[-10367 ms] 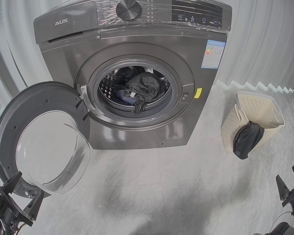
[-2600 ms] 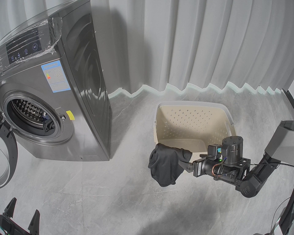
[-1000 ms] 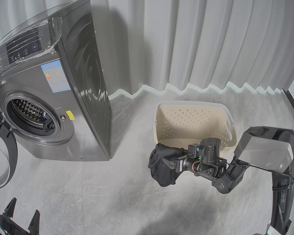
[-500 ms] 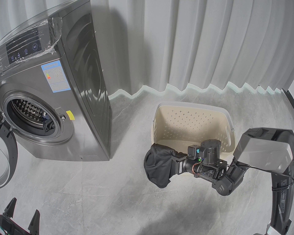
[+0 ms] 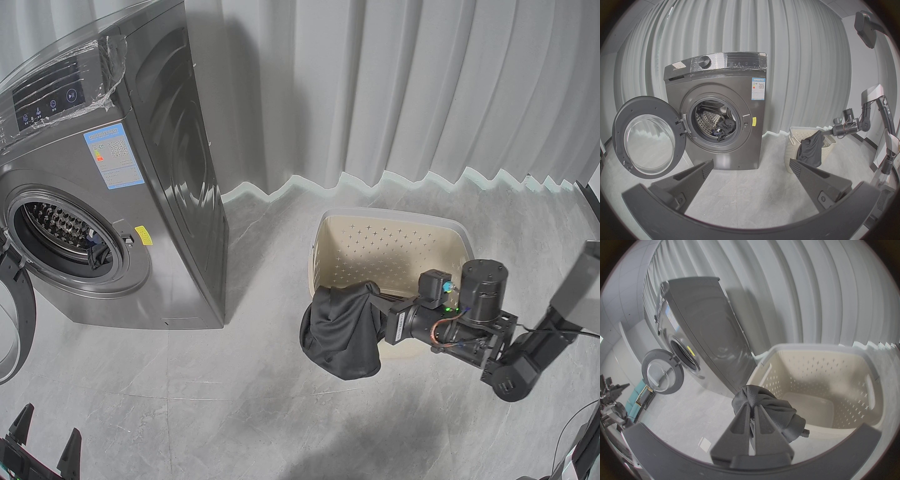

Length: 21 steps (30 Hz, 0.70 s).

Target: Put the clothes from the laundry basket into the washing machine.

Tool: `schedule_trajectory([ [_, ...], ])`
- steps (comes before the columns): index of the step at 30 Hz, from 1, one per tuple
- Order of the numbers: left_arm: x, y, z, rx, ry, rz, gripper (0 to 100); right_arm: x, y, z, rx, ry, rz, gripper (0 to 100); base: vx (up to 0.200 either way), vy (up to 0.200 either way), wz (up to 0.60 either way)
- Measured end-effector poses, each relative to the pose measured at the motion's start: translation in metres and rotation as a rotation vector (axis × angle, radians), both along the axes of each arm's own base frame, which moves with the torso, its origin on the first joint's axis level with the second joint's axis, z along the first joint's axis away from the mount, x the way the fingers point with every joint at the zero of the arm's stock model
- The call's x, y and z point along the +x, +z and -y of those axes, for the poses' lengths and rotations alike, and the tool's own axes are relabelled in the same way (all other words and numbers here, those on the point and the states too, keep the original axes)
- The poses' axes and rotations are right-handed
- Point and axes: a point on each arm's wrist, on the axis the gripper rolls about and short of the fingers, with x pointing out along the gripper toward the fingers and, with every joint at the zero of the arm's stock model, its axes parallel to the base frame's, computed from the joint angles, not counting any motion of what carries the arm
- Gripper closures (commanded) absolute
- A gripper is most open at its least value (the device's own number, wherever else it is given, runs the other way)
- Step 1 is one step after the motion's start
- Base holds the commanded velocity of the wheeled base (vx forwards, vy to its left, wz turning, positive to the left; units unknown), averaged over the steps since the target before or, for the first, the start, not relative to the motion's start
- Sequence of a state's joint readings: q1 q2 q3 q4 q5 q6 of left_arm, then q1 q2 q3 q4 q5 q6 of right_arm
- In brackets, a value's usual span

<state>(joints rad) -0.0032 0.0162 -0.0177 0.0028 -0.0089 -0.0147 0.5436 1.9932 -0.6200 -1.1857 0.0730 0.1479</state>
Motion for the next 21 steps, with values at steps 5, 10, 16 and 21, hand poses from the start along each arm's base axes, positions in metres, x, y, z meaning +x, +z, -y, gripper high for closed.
schedule_trajectory([
  [5,0.000,0.000,0.000,0.000,0.000,0.000,0,-0.037,0.038,0.010,0.052,0.028,0.074,100,0.000,0.000,0.00],
  [10,0.000,0.000,0.000,-0.001,0.000,0.000,0,-0.071,0.071,0.023,0.114,0.046,0.155,100,0.000,0.000,0.00],
  [16,0.000,0.000,0.000,-0.013,0.009,-0.001,0,-0.099,0.105,0.036,0.180,0.060,0.242,100,0.000,0.000,0.00],
  [21,0.000,0.000,0.000,-0.014,0.011,-0.001,0,-0.113,0.134,0.043,0.251,0.073,0.337,100,0.000,0.000,0.00],
])
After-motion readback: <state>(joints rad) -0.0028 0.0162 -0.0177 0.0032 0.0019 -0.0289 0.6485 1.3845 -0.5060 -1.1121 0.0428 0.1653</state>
